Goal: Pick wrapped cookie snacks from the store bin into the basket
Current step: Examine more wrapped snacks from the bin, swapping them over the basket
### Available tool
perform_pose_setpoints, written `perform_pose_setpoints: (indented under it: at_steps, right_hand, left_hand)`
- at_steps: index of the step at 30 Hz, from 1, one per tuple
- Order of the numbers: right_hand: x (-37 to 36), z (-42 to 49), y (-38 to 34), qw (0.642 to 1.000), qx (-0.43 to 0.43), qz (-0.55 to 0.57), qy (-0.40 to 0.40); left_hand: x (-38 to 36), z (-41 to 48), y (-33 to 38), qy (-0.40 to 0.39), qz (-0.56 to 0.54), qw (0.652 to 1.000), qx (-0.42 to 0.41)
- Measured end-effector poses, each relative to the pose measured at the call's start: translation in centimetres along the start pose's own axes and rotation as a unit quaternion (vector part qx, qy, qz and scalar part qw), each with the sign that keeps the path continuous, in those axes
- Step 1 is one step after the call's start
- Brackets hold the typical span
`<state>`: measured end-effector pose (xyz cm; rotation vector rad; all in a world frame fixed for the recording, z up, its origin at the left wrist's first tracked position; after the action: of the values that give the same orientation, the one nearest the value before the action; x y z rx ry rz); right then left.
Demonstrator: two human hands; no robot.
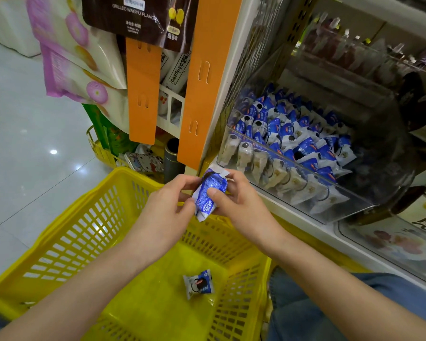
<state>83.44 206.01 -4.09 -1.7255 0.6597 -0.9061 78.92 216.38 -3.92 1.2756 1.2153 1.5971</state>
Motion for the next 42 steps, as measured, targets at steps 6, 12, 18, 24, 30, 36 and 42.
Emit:
perform_pose_setpoints:
  at_steps: [6,12,18,24,30,36,42]
  right_hand:
    - [0.7,0.0,-0.6,0.994,0.046,-0.089,0.037]
    - [0.5,-0.6,-2.0,0.957,0.118,-0.257,0.065]
    - [1.0,-0.3,-2.0,0.987,0.047,-0.153,0.004]
    - [2.5,-0.6,-2.4,0.994,0.057,-0.073,0.063]
    - [3.5,-1.5,-4.0,0.986,0.107,-0.099,0.087]
    - [12.8,-2.5,-8.4,0.910,0.162,-0.256,0.283]
    - [21.4,2.1,-4.7,0.848,-0.092,-0.426,0.301]
  left_hand:
    - [0.0,0.0,-0.3,-0.011,-0.133,0.990,0.048]
    - [-1.9,-0.5,-0.3,-0.053,-0.241,0.963,0.107]
    - [-0.9,0.3,-0.9,-0.009,-0.285,0.952,0.108]
    - [-0.9,0.9,-0.1,-0.004,-0.293,0.953,0.079]
    - [-1.9,1.3,0.9,-0.051,-0.304,0.947,0.089]
    - [-2.6,2.1,1.6,-0.045,-0.325,0.939,0.108]
    - [-3.9,2.5,2.9,-0.066,-0.325,0.938,0.100]
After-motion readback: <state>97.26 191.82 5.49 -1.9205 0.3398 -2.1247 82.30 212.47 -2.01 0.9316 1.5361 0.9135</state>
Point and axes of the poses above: each hand's wrist, its own z-axis towards the middle knuckle, its own x-axis out of the back of the hand, y = z × x, the point moved 9 cm from there along z, towards the middle knuckle, and after that the axes turned 7 degrees about -z, right-handed, at the moved point
